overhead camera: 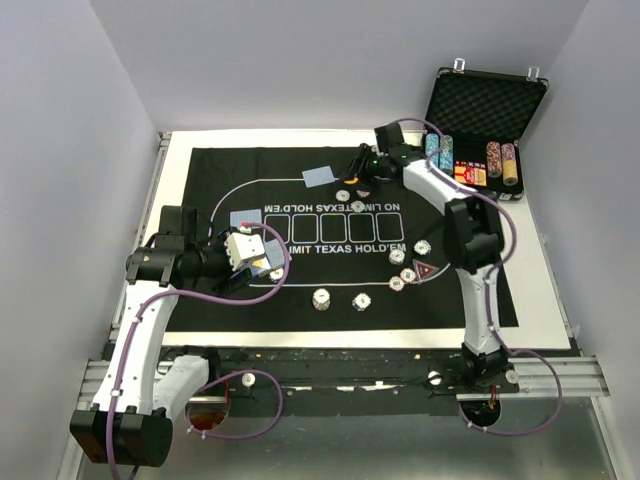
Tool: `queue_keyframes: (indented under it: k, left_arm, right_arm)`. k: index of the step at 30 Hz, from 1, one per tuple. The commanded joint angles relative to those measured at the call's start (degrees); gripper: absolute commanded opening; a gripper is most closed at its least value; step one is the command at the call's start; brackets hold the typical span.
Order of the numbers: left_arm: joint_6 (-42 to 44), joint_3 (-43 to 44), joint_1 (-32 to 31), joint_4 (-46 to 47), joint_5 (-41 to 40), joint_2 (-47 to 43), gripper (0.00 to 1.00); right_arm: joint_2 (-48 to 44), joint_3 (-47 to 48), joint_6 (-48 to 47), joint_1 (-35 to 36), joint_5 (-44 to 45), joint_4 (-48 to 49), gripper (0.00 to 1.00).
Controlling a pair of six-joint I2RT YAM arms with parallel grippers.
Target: Distribute texas hold em gaming equipment
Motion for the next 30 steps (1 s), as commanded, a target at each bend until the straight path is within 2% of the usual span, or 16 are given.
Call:
queue_keyframes:
  k: [1,7,11,16,22,30]
  left_arm:
    - [1.0,-0.2,-0.1,0.5,2.6,-1.2,0.47]
    - [1.1,-0.5,-0.1,0.4,2.7,-1.2,0.47]
    - [1.4,-0.7,-0.1,0.5,2.6,-1.2,0.47]
    - [0.9,-0.5,-0.1,0.5,3.4,-1.1,0.47]
    - [0.6,-0.3,-0.1,0.6,3.7,-1.1,0.47]
    - [0.6,-0.3,-0.1,1.0,3.7,-0.9,0.47]
  right_arm:
    - [-16.3,-13.5,-3.1,1.5,-0.2,6.0,0.63]
    - [-30.0,-30.6,-0.8,6.6,-16.0,14.3,0.89]
    - [-35.5,-35.9,-1.7,14.2,-17.2,15.0,0.97]
    - [-36.1,-36.5,-0.9,20.6,-18.3,15.3,0.98]
    - [-35.1,-36.3,-0.1,23.7,-19.0,16.4,0.98]
    - [-32.4,-37.2,1.3,26.5,-19.4,18.0,0.9]
